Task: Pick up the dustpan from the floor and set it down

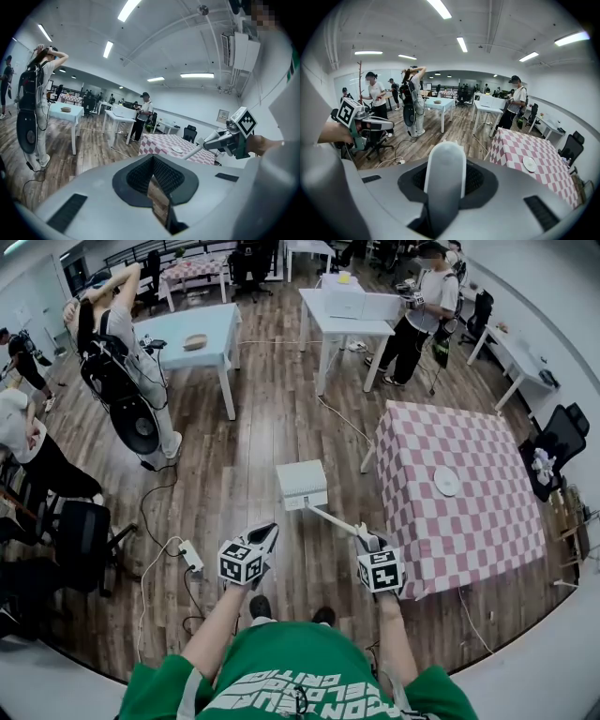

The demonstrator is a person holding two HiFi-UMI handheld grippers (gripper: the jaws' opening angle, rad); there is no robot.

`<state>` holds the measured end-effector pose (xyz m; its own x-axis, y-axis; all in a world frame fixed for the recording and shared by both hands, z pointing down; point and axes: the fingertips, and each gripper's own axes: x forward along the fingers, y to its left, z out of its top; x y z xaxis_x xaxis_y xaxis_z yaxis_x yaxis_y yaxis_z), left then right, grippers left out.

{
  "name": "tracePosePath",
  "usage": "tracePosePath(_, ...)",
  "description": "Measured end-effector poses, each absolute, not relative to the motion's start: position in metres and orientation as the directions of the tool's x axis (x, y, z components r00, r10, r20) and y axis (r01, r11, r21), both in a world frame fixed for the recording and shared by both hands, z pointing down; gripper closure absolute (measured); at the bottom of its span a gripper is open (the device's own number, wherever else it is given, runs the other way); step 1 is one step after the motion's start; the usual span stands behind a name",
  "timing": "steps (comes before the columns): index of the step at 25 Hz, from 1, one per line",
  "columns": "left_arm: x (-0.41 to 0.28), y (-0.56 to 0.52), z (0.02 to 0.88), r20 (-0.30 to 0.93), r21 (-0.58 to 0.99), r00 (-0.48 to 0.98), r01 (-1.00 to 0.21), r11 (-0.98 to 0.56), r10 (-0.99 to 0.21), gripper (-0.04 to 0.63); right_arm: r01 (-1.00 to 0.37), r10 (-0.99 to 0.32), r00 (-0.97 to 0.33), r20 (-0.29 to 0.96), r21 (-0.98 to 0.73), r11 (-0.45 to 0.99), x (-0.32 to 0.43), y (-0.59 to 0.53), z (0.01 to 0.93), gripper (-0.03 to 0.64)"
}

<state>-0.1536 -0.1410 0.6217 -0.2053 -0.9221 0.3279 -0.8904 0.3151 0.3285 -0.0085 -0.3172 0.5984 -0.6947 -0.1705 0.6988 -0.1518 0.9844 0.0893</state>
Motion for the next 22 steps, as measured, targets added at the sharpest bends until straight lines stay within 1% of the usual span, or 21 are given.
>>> tracePosePath(22, -0.156, -0.11, 0.629, 0.335, 0.345, -0.255, -0.863, 0.37, -0.907, 0.592, -0.113, -0.127, -0.647, 0.752, 0.071, 0.991, -0.018, -0.306, 0.635, 0.509)
